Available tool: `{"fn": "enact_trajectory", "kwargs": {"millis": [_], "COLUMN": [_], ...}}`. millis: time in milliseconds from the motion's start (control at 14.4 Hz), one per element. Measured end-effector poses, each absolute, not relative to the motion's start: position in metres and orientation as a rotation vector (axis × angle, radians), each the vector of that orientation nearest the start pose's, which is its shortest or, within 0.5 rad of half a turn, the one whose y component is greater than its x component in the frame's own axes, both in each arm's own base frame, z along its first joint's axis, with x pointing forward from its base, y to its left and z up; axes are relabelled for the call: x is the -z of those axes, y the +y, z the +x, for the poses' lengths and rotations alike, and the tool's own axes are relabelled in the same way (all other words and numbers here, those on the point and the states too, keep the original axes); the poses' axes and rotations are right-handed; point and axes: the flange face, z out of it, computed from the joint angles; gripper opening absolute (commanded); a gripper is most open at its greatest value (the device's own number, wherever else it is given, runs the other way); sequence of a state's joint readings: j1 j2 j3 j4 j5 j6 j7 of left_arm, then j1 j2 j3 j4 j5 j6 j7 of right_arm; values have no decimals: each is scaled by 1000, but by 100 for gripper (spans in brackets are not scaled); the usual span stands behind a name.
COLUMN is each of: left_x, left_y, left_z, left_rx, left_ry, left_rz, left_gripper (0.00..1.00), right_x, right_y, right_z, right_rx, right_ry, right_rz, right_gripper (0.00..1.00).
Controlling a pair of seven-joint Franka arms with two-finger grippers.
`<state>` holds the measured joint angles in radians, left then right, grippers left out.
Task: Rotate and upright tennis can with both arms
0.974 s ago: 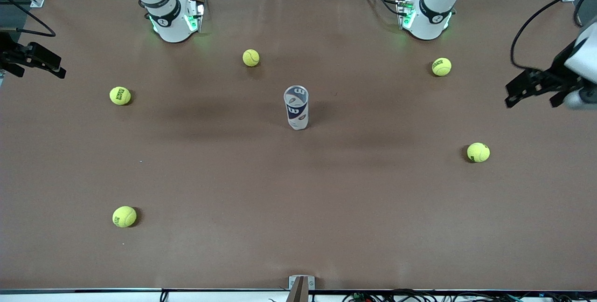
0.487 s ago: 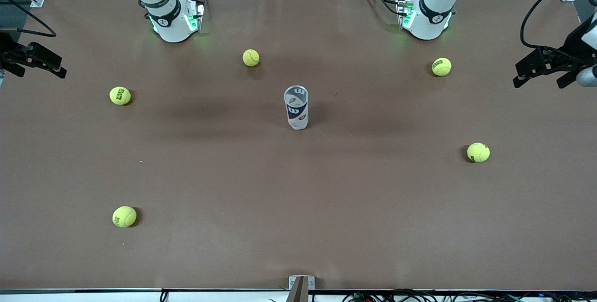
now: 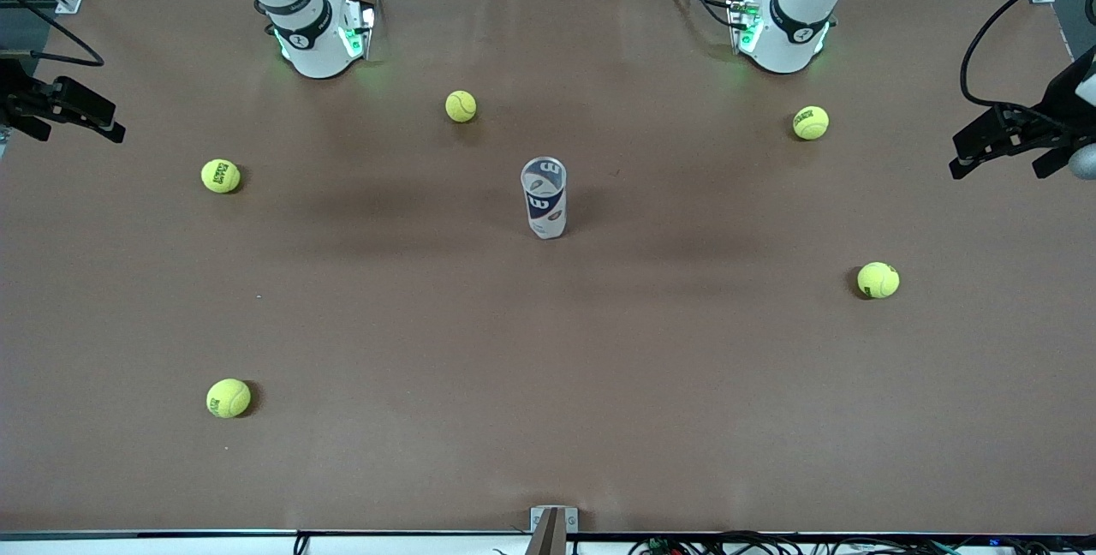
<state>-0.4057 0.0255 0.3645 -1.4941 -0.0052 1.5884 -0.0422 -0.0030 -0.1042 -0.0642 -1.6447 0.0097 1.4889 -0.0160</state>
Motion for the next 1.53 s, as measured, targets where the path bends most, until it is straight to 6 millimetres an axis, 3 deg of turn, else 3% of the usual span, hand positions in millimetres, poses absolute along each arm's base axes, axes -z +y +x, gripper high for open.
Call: {"fn": "enact_trajectory", "kwargs": {"millis": [278, 557, 974, 1530], "left_x": [-650, -658, -658, -657], "left_y": [-25, -8, 2, -2], "left_z": [566, 565, 565, 566], "left_rx": [121, 144, 141, 140], "left_ry": [-13, -54, -73, -57], "left_rz": [-3136, -3136, -3137, -3145], "left_gripper": [100, 100, 100, 100], "right_x": [-638, -638, -638, -639], "right_y": [-35, -35, -33, -32], "right_z": [511, 511, 511, 511], "right_rx": [-84, -84, -83, -82], "right_ry": [78, 77, 68, 58], "right_rz": [-3118, -3117, -3116, -3117], "right_gripper": [100, 100, 100, 100]}}
